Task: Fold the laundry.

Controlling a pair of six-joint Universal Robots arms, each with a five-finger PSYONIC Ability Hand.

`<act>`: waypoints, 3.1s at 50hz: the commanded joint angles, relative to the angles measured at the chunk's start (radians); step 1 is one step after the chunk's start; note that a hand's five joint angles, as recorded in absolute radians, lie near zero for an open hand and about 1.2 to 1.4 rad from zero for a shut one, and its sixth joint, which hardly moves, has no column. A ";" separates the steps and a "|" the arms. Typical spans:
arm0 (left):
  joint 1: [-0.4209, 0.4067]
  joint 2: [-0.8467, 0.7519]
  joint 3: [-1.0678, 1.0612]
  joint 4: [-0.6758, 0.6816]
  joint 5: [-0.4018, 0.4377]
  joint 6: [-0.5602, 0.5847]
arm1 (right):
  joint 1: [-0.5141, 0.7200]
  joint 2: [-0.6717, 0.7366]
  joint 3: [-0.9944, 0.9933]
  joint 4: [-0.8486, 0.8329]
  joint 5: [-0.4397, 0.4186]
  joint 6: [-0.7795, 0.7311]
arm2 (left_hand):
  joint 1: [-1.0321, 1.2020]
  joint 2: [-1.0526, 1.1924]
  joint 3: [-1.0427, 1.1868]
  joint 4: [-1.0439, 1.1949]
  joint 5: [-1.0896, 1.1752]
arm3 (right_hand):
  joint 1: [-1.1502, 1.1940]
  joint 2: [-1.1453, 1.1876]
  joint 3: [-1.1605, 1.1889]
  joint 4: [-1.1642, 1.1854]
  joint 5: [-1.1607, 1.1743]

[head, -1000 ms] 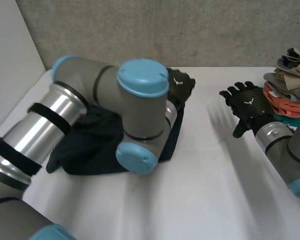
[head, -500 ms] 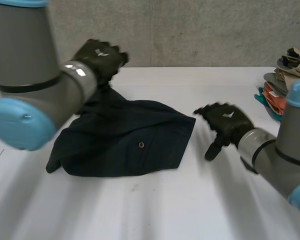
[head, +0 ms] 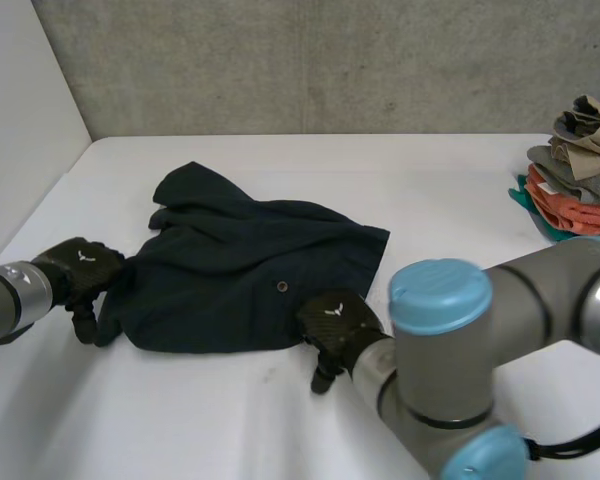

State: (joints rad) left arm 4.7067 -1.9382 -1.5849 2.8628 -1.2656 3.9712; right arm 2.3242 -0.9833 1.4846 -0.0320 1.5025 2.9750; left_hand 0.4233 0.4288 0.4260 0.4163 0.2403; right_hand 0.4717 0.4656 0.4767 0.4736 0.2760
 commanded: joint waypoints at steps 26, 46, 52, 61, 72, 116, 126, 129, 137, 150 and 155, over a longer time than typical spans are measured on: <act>-0.105 -0.222 0.109 0.270 -0.112 -0.153 | 0.057 0.337 -0.300 -0.399 0.235 -0.223 | 0.368 0.363 0.365 0.375 0.377 | -0.109 -0.103 -0.114 -0.111 -0.088; -0.154 -0.039 0.146 0.233 -0.103 -0.267 | -0.012 0.316 -0.357 -0.434 0.229 -0.220 | 0.973 0.967 0.970 0.980 0.981 | 0.925 0.931 0.920 0.923 0.946; -0.172 0.146 0.243 0.162 -0.087 -0.378 | -0.083 0.089 -0.369 -0.298 0.203 -0.137 | 0.973 0.967 0.970 0.980 0.981 | 0.925 0.931 0.920 0.923 0.946; -0.185 0.390 0.515 0.145 -0.058 -0.656 | -0.183 -0.182 -0.559 -0.120 0.125 -0.027 | 0.973 0.967 0.970 0.980 0.981 | 0.925 0.931 0.920 0.923 0.946; -0.244 0.124 0.969 0.107 -0.100 -0.765 | -0.226 -0.131 -0.892 0.063 0.125 0.027 | 0.973 0.967 0.970 0.980 0.981 | 0.925 0.931 0.920 0.923 0.946; -0.462 -0.526 1.309 -0.089 -0.377 -0.518 | -0.318 0.289 -0.882 0.008 0.045 -0.244 | -0.249 -0.254 -0.251 -0.242 -0.240 | -0.297 -0.291 -0.302 -0.299 -0.276; -0.491 -0.199 0.762 -0.158 -0.376 -0.477 | -0.396 0.103 -0.674 0.398 -0.011 -0.301 | -0.249 -0.254 -0.251 -0.242 -0.240 | -0.297 -0.291 -0.302 -0.299 -0.276; -0.494 -0.121 0.622 -0.160 -0.362 -0.475 | -0.422 0.065 -0.601 0.454 -0.048 -0.306 | -0.249 -0.254 -0.251 -0.242 -0.240 | -0.297 -0.291 -0.302 -0.299 -0.276; -0.520 0.093 0.142 -0.157 -0.270 -0.423 | -0.517 -0.044 -0.250 0.453 -0.204 -0.431 | -0.134 -0.140 -0.137 -0.127 -0.126 | -0.210 -0.204 -0.215 -0.211 -0.188; -0.537 0.056 -0.194 0.236 -0.268 -0.377 | -0.595 -0.072 0.124 -0.018 -0.346 -0.531 | -0.031 -0.036 -0.033 -0.024 -0.022 | -0.004 0.002 -0.009 -0.005 0.018; -0.527 0.025 -0.198 0.306 -0.281 -0.376 | -0.599 -0.049 0.158 -0.140 -0.372 -0.525 | -0.004 -0.010 -0.007 0.003 0.004 | 0.125 0.132 0.121 0.124 0.147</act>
State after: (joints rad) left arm 4.1673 -1.8716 -1.7837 3.0797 -1.5270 3.5953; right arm 1.7275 -1.0545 1.6100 -0.0509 1.1549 2.4414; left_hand 0.3521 0.4506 0.3500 0.3536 0.1813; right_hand 0.4367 0.4138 0.4354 0.4344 0.2721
